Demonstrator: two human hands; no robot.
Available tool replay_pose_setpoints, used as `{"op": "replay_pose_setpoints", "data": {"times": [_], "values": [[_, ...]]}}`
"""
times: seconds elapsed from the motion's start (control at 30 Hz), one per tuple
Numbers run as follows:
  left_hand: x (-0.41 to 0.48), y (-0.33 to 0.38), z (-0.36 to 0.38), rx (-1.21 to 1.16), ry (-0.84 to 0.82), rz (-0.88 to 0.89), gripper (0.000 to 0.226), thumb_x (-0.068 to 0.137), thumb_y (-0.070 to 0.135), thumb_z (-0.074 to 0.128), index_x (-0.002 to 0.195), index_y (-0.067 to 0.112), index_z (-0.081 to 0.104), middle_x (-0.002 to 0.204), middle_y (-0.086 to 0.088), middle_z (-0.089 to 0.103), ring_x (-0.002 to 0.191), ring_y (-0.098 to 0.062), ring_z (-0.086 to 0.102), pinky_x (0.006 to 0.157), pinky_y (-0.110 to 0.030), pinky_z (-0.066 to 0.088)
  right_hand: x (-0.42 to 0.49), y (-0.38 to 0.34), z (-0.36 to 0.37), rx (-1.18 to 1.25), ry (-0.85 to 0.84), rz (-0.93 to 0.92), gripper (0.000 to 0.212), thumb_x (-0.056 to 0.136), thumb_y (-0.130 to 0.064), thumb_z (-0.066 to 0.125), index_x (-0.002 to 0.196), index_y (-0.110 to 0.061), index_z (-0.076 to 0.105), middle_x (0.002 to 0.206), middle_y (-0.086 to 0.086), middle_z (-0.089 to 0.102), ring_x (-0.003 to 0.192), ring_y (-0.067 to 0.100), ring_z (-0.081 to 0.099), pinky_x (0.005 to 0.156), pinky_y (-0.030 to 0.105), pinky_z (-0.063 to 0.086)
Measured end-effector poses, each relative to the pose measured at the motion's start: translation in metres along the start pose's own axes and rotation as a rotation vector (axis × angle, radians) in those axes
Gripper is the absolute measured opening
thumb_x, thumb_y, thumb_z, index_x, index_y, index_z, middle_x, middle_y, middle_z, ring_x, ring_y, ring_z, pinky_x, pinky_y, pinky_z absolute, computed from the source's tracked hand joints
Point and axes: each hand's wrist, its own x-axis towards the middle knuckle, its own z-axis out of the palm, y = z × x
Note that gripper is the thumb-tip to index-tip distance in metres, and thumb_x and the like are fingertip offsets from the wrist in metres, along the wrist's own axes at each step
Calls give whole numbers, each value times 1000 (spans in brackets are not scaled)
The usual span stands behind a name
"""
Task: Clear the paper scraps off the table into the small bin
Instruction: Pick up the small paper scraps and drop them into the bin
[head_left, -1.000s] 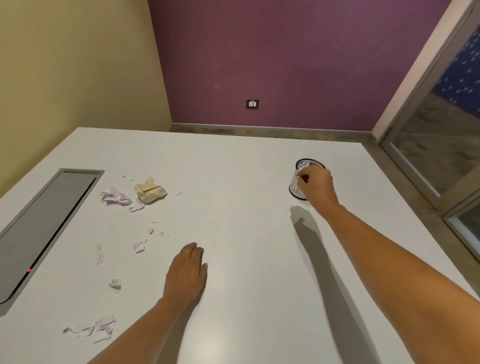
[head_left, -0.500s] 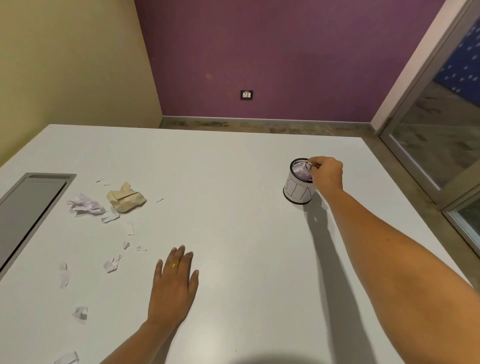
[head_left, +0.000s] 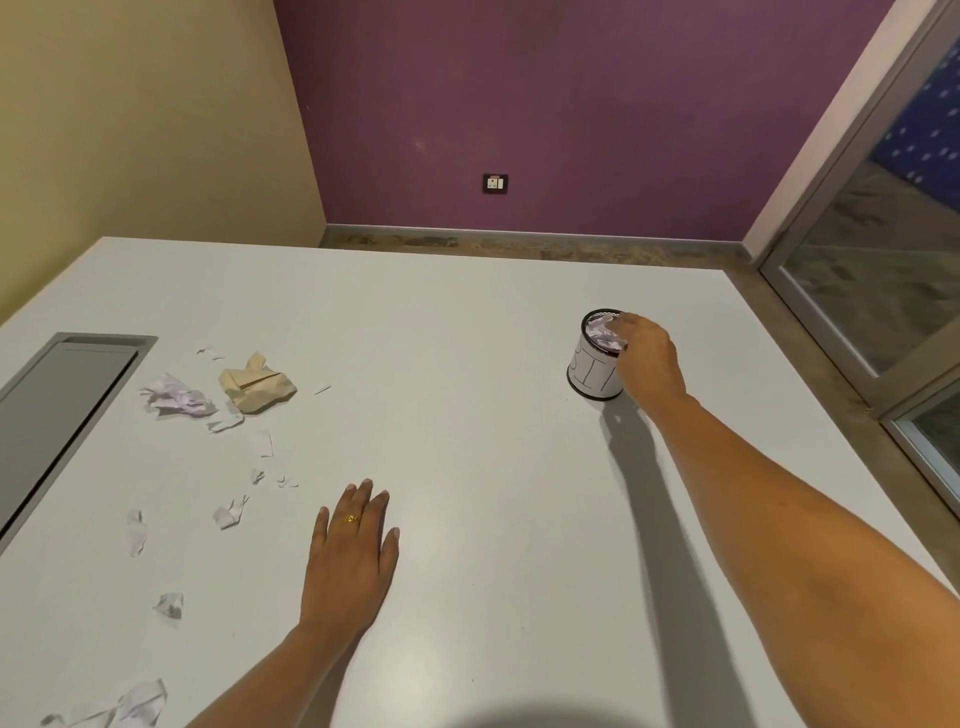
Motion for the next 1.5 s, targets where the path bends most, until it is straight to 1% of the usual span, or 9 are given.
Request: {"op": "replay_pose_setpoints", "data": {"times": [0.1,0.23,0.3,0.4,0.57,0.7,0.93,1.13,1.5], "values": [[-5,1,-1,9,0,10,77,81,47,3,135,11,46,148,-8,38,141,-25,29,115,-45,21,-20,0,5,-22,-33,-74,54,82,14,36,127,-8,56,141,11,49,131,27,42,111,33,33],[-16,1,-2,-1,2,23,62,89,40,16,132,9,48,147,-11,41,139,-27,32,114,-48,24,-63,-2,20,-134,-116,-137,46,86,11,41,126,-5,56,142,12,46,133,26,40,107,36,35],[-23,-2,-1,-13,-29,19,46,96,32,32,137,13,42,151,-8,33,143,-24,24,116,-44,19,-89,0,30,-190,-184,-211,41,89,5,44,127,-4,55,144,10,45,136,22,38,109,36,35],[-34,-6,-1,9,-73,32,45,98,32,32,141,20,32,156,0,21,146,-16,12,119,-38,11,-125,-2,46,-202,-259,-248,35,95,-6,46,129,-7,54,143,7,46,136,18,38,109,32,37],[-54,-13,-14,52,-26,27,36,97,30,33,132,24,39,150,6,32,142,-7,18,118,-44,1,-178,-23,71,-187,-328,-331,33,97,-13,45,128,-12,55,142,2,48,133,15,41,107,28,39],[-75,-29,-29,-30,110,-97,33,96,26,41,127,21,49,143,5,43,140,-10,27,117,-47,-4,-218,-49,90,-98,-366,-330,35,94,-4,43,127,-10,56,139,3,51,131,16,44,106,28,39],[-114,-92,-53,-75,323,-317,29,91,18,54,119,14,58,134,-5,53,133,-20,42,114,-57,9,-281,-116,119,13,-500,-392,38,94,-5,39,130,-12,52,137,-2,51,127,14,45,105,22,36],[-154,-155,-62,-260,534,-685,26,93,19,50,116,10,56,126,-13,58,125,-30,48,108,-64,14,-316,-167,136,33,-712,-465,41,92,-10,43,133,-9,44,137,6,45,130,22,38,104,25,32],[-184,-188,-62,-231,394,-764,37,96,25,44,128,9,50,146,-11,38,141,-24,26,113,-58,5,-354,-232,163,-60,-901,-707,52,92,-8,50,142,-13,35,149,13,30,134,30,33,109,39,35]]}}
